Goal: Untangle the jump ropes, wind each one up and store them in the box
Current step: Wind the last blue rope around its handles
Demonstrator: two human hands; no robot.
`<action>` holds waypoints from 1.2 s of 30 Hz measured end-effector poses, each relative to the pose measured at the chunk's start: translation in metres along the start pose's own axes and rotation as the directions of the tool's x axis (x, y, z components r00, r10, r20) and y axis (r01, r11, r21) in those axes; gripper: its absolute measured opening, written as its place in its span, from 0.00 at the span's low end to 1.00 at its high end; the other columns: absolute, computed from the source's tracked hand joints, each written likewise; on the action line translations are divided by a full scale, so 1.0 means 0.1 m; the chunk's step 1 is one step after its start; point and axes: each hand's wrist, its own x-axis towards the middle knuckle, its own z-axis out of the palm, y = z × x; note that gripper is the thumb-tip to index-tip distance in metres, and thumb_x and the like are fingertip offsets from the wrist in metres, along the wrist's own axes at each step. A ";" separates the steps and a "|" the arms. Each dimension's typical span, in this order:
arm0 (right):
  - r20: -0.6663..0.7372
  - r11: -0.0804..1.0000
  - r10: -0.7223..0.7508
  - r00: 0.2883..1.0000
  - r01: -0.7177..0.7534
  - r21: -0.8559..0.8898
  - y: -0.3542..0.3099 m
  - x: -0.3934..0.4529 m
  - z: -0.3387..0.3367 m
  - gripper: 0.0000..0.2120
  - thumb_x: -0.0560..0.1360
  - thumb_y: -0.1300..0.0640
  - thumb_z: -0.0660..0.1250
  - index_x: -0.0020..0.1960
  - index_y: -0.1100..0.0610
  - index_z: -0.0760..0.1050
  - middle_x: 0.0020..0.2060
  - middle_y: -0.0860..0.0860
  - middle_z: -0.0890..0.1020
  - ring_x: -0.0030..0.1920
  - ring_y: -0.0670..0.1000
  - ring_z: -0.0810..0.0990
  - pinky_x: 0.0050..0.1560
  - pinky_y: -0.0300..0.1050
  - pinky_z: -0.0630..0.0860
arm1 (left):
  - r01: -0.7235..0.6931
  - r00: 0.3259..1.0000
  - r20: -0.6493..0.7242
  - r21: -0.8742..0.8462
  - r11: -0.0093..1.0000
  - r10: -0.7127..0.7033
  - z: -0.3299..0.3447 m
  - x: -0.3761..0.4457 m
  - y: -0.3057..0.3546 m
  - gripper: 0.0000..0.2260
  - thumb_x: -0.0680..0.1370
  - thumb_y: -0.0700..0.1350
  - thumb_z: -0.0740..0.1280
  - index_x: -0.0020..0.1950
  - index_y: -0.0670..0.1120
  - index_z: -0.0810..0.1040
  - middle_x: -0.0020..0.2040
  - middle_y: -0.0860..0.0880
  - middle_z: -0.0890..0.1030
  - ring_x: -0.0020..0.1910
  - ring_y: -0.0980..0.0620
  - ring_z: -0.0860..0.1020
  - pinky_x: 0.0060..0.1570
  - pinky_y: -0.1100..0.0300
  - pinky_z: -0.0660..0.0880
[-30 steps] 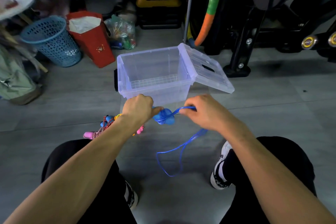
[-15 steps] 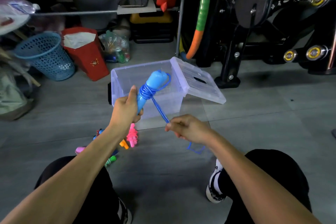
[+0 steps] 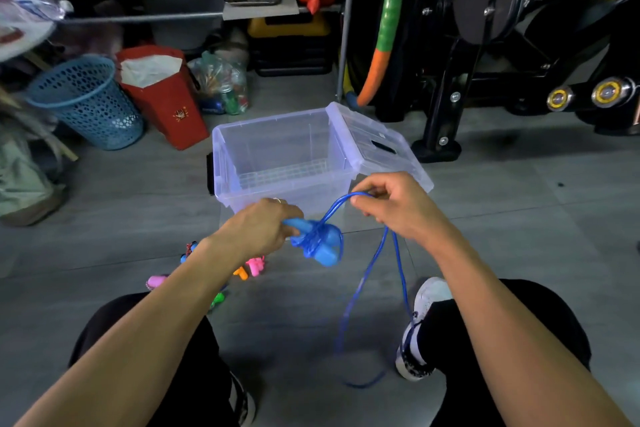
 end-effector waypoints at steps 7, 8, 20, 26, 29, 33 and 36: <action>-0.039 0.967 0.151 0.988 -0.140 0.215 0.28 0.13 0.02 0.08 0.77 0.54 0.69 0.42 0.57 0.82 0.29 0.47 0.77 0.27 0.48 0.64 0.28 0.38 0.62 | 0.002 0.997 0.044 -0.843 0.538 0.065 -0.31 -0.20 0.02 0.17 0.69 0.47 0.75 0.56 0.46 0.81 0.48 0.49 0.84 0.46 0.55 0.79 0.48 0.63 0.77; 0.012 0.963 0.163 0.987 -0.161 0.217 0.30 0.11 0.08 0.09 0.77 0.53 0.68 0.40 0.55 0.82 0.29 0.47 0.77 0.26 0.48 0.63 0.27 0.39 0.61 | 0.028 0.998 0.046 -0.929 0.369 0.040 -0.33 -0.19 0.01 0.20 0.67 0.50 0.77 0.56 0.45 0.80 0.47 0.48 0.83 0.44 0.54 0.80 0.46 0.62 0.77; 0.211 0.962 0.096 0.973 -0.036 -0.271 0.13 -0.07 0.44 0.13 0.77 0.51 0.63 0.40 0.60 0.73 0.29 0.53 0.81 0.26 0.48 0.75 0.32 0.44 0.74 | 0.353 0.791 -0.180 -0.646 0.677 -0.585 -0.06 0.08 0.02 0.06 0.80 0.43 0.64 0.46 0.41 0.78 0.41 0.43 0.79 0.37 0.43 0.77 0.33 0.55 0.75; 0.075 0.991 0.021 0.997 -0.011 -0.135 0.18 0.00 0.15 0.07 0.78 0.53 0.66 0.44 0.54 0.80 0.28 0.45 0.77 0.28 0.41 0.72 0.31 0.33 0.67 | 0.070 0.997 -0.011 -0.232 0.970 -0.074 0.01 0.00 -0.07 0.07 0.76 0.39 0.68 0.52 0.48 0.81 0.45 0.48 0.82 0.46 0.45 0.78 0.48 0.52 0.76; 0.002 0.999 0.013 1.000 -0.013 -0.052 0.30 0.05 0.13 0.09 0.76 0.52 0.70 0.40 0.55 0.81 0.28 0.46 0.77 0.31 0.44 0.71 0.33 0.36 0.67 | -0.009 0.981 0.181 -0.347 0.938 0.076 -0.11 -0.08 0.02 0.09 0.77 0.40 0.69 0.54 0.52 0.82 0.48 0.54 0.83 0.48 0.51 0.79 0.52 0.58 0.76; 0.058 0.994 0.055 0.997 -0.060 0.090 0.35 0.01 0.19 0.10 0.73 0.56 0.72 0.33 0.54 0.79 0.27 0.50 0.75 0.30 0.46 0.69 0.32 0.38 0.66 | 0.042 0.977 0.177 -0.704 0.709 0.117 -0.29 -0.18 0.07 0.11 0.77 0.36 0.69 0.56 0.49 0.81 0.55 0.48 0.83 0.52 0.55 0.80 0.56 0.62 0.75; 0.132 0.958 0.157 0.979 -0.183 0.221 0.29 -0.03 0.24 0.17 0.76 0.63 0.66 0.31 0.50 0.81 0.24 0.47 0.73 0.24 0.48 0.65 0.27 0.39 0.62 | 0.107 0.991 0.127 -0.935 0.339 0.036 -0.34 -0.19 0.11 0.11 0.77 0.35 0.66 0.58 0.44 0.79 0.52 0.45 0.83 0.50 0.50 0.81 0.53 0.56 0.79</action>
